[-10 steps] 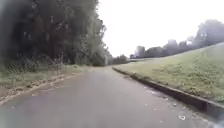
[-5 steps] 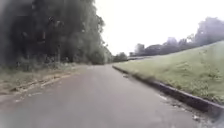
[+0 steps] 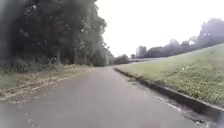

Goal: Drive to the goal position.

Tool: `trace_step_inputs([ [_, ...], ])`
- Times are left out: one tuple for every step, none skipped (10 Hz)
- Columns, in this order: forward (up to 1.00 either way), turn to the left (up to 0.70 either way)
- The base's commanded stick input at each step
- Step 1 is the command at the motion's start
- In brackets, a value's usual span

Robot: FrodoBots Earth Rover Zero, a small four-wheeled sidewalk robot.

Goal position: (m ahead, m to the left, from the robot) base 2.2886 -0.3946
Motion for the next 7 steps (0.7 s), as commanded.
trace_step_inputs([
  [0.85, 0.0],
  [0.85, 0.0],
  [0.85, 0.0],
  [0.85, 0.0],
  [0.85, 0.0],
  [0.85, 0.0],
  [0.85, 0.0],
])
